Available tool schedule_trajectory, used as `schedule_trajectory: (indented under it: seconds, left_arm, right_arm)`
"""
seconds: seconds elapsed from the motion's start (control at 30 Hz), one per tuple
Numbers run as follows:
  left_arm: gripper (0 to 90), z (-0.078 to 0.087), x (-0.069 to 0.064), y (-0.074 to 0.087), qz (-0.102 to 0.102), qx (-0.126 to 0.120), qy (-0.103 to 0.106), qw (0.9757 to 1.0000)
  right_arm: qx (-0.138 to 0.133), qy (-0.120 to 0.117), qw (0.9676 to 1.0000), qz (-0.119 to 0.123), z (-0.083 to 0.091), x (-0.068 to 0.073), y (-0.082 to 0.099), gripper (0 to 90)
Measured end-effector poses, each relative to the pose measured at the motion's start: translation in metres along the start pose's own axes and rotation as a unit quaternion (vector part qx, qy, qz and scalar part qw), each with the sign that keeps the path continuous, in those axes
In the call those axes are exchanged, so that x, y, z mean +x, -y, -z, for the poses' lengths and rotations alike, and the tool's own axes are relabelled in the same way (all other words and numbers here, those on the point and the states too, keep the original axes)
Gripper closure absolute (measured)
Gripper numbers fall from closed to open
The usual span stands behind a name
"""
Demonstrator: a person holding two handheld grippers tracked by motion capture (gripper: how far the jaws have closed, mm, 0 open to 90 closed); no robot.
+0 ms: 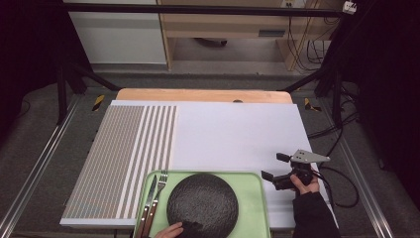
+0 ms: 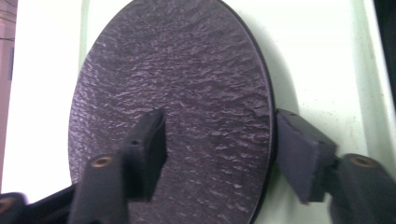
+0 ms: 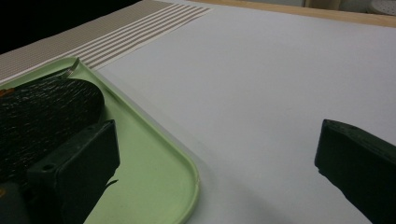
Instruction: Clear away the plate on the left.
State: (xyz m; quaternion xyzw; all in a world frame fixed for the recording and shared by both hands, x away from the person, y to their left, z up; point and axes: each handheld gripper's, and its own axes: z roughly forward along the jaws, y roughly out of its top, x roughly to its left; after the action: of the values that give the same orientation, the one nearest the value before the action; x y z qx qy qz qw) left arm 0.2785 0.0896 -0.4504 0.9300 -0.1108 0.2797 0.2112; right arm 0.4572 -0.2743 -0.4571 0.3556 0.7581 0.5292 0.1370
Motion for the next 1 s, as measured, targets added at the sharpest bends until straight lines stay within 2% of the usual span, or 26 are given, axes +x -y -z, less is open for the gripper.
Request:
schedule_trajectory:
  seconds: [0.07,0.17,0.23,0.33,0.37,0.63,0.77,0.83,1.0]
  left_arm:
    - [32.8,0.000,0.002,0.001,0.007,0.000,0.006,1.0000]
    - [31.5,0.001,0.005,0.002,0.033,-0.007,0.018,0.9993]
    - [31.3,0.003,0.006,0.002,0.039,-0.015,0.019,0.9989]
    - [29.4,0.006,0.008,0.003,0.063,-0.028,0.022,0.9974]
    - [28.9,0.007,0.010,0.003,0.065,-0.029,0.023,0.9972]
    - [26.4,0.016,0.022,0.011,0.111,-0.038,0.000,0.9931]
    - [24.2,0.017,0.030,0.020,0.173,-0.035,-0.003,0.9843]
    - [20.2,0.017,0.036,0.026,0.195,-0.031,-0.008,0.9803]
    - [17.4,0.020,0.051,0.046,0.238,-0.038,-0.024,0.9702]
  right_arm:
    - [0.000,0.000,1.0000,0.000,0.000,0.000,0.000,0.3]
    - [-0.001,0.000,1.0000,0.001,0.000,0.000,0.000,0.3]
    - [0.000,0.000,1.0000,0.000,0.000,0.000,0.000,0.3]
    - [0.000,0.000,1.0000,0.000,0.000,0.000,0.000,0.3]
    - [0.000,0.000,1.0000,0.000,0.000,0.000,0.000,0.3]
    - [0.001,0.001,1.0000,-0.001,0.000,0.000,0.000,0.3]
    - [0.002,0.002,1.0000,-0.001,0.000,0.000,0.000,0.2]
    - [0.002,0.002,1.0000,-0.001,0.000,0.000,0.000,0.3]
    - [0.000,0.002,1.0000,0.000,0.000,0.000,0.000,0.3]
